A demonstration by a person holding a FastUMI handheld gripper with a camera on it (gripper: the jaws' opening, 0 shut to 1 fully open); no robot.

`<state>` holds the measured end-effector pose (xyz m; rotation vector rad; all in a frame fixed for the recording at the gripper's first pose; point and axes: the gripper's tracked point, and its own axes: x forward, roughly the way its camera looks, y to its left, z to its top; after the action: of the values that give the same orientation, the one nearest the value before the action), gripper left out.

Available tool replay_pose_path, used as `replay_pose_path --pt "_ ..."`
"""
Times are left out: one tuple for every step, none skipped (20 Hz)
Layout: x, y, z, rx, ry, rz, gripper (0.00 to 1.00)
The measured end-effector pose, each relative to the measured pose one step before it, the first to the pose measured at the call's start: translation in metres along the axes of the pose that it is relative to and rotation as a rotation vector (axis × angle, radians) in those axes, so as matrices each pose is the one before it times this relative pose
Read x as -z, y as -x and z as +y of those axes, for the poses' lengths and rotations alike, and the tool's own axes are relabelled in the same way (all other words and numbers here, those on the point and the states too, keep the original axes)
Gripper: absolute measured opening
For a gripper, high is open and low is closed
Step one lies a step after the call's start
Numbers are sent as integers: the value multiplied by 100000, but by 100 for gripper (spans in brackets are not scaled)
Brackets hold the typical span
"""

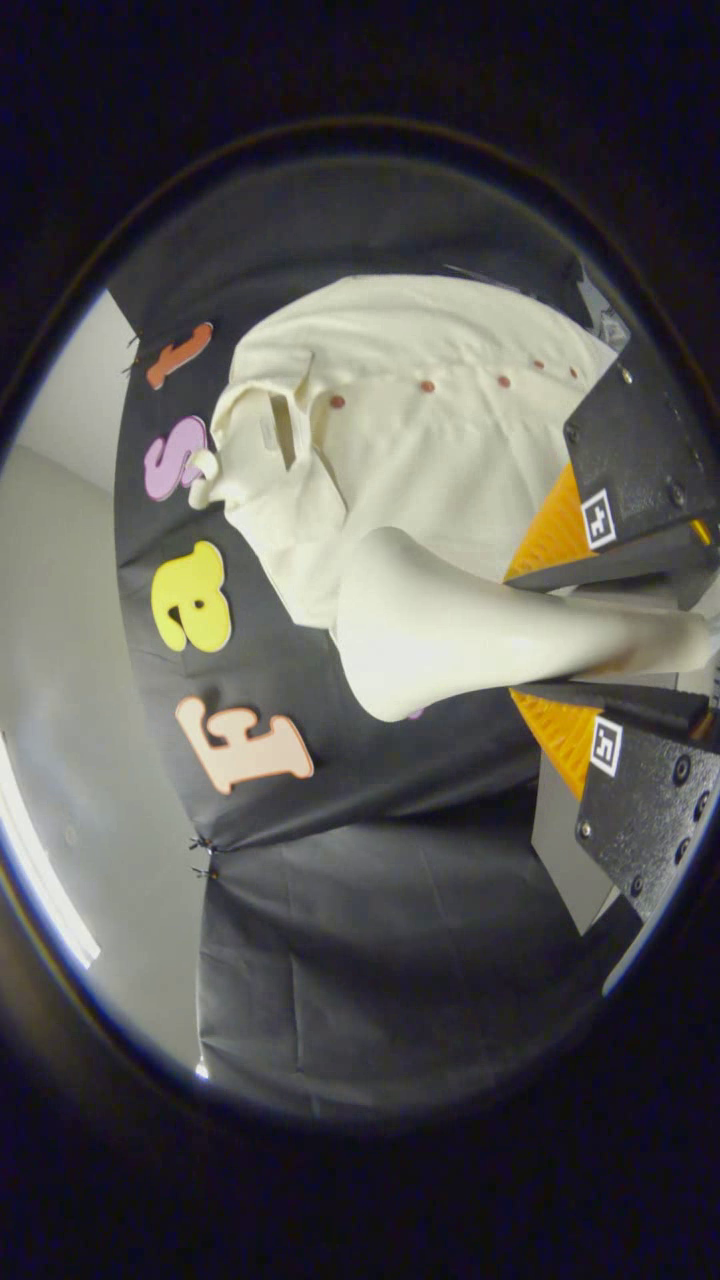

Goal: Iron the clothes twice with a garment steamer, once on the left side and once on the right side.

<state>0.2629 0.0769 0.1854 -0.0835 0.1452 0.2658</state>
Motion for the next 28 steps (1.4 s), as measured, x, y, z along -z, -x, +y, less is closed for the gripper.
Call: replay_pose_path --pt "-700 494 -1428 2934 1343 -1448 46" --pt "-499 225 -1049 2081 -633 -658 47" --pt "-331 62 -802 1439 -263 -414 47" --pt "-511 -84 -1190 2722 416 -997 47" --pt "-197 -396 -1132 2950 696 -349 47" --pt "-32 -377 -954 2778 -304 -295 47" --pt "97 -585 -656 1816 -1043 143 47" --pt "280 -679 -440 1727 -1234 261 47" --pt "433 -806 -66 611 -680 777 47" --pt "740 -807 200 149 -332 1242 47" --pt "706 -915 -27 909 -232 1035 47" --pt "839 -860 -77 763 -47 1646 47" --pt "790 -754 90 471 -363 1754 47" --pt "512 -638 230 105 -330 790 46" --pt "387 -567 318 -214 271 855 47" --pt "430 -328 39 245 674 906 47" --pt "68 -304 84 471 20 60 47" --pt "287 -147 59 132 109 739 47" --pt "191 -105 130 -212 72 666 47" --pt "294 -50 44 -270 491 556 47" --pt "298 29 26 -274 421 572 47" --pt "458 89 -94 -296 313 897 47" --pt "390 46 -126 -278 40 703 47" --pt "566 47 -183 -89 290 1132 47" --pt "552 -8 -248 -13 -36 684 47" --pt "737 23 -217 -67 -1041 1265 47" --pt "658 -77 7 -563 -2027 664 47" --pt "692 5 -66 -643 -1469 915 47"
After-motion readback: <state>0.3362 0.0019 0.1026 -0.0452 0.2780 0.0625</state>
